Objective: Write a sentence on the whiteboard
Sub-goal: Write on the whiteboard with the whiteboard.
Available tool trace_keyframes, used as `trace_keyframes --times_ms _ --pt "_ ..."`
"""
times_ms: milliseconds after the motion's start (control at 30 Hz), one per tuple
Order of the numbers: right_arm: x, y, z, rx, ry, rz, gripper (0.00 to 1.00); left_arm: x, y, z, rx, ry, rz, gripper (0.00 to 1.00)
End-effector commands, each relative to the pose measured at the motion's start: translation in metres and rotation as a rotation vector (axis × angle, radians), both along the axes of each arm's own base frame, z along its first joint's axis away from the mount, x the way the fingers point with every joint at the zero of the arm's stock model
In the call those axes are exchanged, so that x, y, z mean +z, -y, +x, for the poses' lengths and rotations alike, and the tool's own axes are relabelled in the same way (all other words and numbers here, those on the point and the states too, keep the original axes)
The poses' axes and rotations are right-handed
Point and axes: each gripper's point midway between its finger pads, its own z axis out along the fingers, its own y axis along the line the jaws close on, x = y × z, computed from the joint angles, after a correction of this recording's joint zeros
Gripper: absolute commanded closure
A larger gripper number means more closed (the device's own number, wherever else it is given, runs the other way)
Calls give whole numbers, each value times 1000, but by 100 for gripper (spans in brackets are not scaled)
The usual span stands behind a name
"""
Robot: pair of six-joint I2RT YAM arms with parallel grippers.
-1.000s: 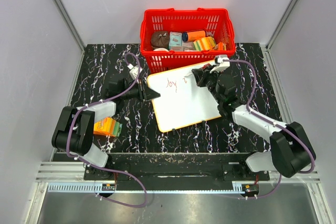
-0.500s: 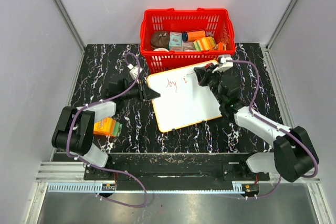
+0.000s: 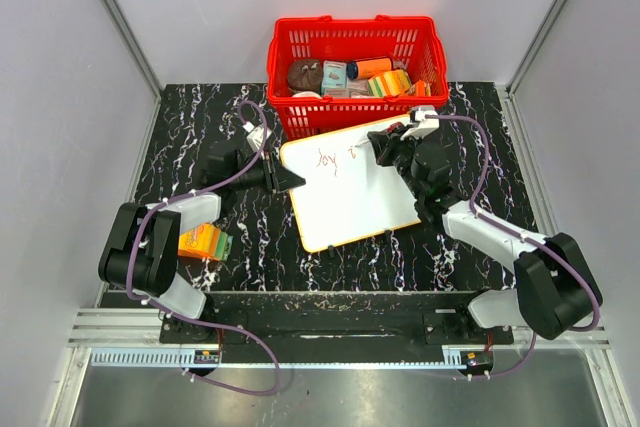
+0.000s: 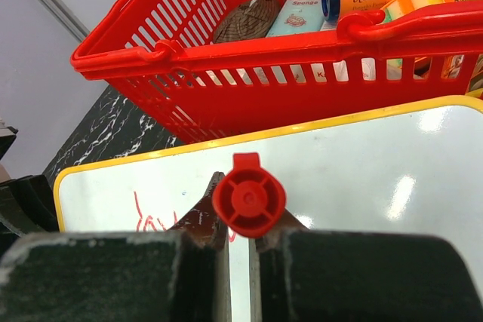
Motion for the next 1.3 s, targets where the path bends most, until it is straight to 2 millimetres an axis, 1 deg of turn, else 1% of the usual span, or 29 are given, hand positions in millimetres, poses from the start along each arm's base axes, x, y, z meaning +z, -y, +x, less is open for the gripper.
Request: trace_keyframes --times_ms 0,233,567,833,933,967,1033,1267 --pt "2 7 5 -40 20 -10 100 -33 -8 12 43 90 162 100" --pt "-3 8 0 -34 5 -19 100 -33 -8 12 43 90 162 100" --pt "-20 11 -10 -22 -35 -21 100 -33 -8 13 44 90 163 100" --pt "-25 11 -14 -14 -49 -13 100 -34 -8 12 43 88 163 100" --pt "-23 10 -11 -19 -45 -12 100 -34 -7 12 41 90 164 100" --pt "-18 10 -9 -22 -37 -7 100 -34 -7 12 41 90 164 100" --pt "-17 10 -7 -25 -34 -11 100 -34 -7 12 41 88 164 100" --pt "0 6 1 -29 0 -1 100 -33 -6 12 36 90 164 100"
